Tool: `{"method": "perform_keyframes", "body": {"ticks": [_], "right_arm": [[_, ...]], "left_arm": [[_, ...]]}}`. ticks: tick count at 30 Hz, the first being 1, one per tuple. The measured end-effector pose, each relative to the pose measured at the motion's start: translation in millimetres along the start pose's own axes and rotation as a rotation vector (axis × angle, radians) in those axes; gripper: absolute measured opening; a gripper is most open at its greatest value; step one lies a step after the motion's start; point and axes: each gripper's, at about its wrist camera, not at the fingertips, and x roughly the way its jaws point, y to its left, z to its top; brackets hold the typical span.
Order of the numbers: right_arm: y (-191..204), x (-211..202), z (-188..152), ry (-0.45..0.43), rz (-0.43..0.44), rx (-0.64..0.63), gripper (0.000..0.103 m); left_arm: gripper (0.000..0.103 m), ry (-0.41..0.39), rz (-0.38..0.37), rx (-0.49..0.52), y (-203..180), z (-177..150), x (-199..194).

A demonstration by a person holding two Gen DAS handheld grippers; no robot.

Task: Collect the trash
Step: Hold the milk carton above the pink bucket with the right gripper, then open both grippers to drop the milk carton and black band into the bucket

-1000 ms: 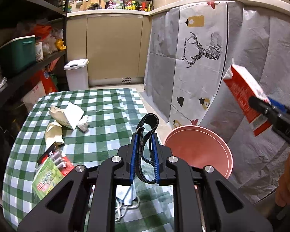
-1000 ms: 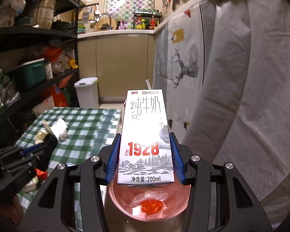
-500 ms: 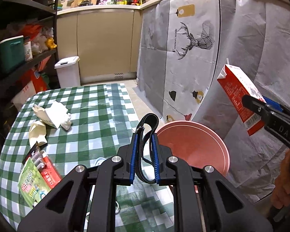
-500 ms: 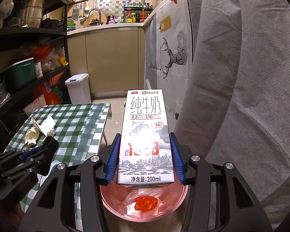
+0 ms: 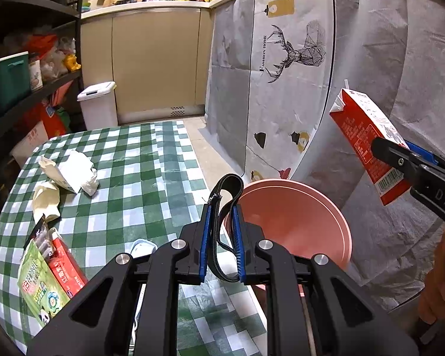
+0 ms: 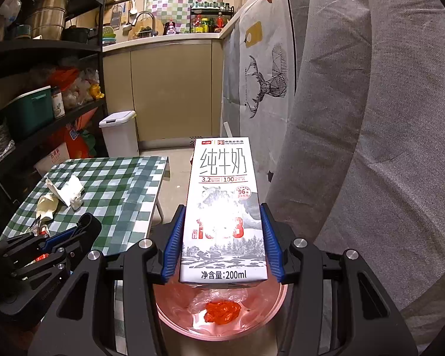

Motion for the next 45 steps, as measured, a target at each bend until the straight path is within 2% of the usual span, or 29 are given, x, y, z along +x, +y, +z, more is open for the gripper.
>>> {"method": "perform_keyframes", "body": {"ticks": [7,13,16,31,32,33,34,35,45], "right_arm": [[-4,7,-3,0.023,-0.014,0.01,0.049],[-10,12,-3,0.035,-0.024,0.024,0.049],[-13,17,-5,0.047,-0.024,0.036,0.049],[-17,27,-8,0.065,-0.034,0.05,0.05],[-16,28,-9,0.068,-0.038,0.045,0.05],[-15,28,-9,0.068,-0.046,0.038,0.056],[-14,28,-9,0.064,-0.057,0.031,0.062],[-14,27,-8,0.059,-0.058,0.031,0.062],[-10,23,-6,0.04,-0.044,0.035,0.063]], "left_arm": [[0.015,0.01,-0.018,0.016,-9,-1,6],[0.015,0.029,-0.077,0.048,-24,-4,16],[0.015,0.046,-0.13,0.05,-28,-3,24],[0.015,0.068,-0.135,0.09,-43,4,59],[0.017,0.069,-0.133,0.092,-44,4,60],[0.021,0.072,-0.131,0.093,-44,5,62],[0.033,0.08,-0.137,0.091,-44,6,64],[0.038,0.082,-0.142,0.087,-44,7,64],[0.038,0.035,-0.131,0.082,-29,6,39]]}}
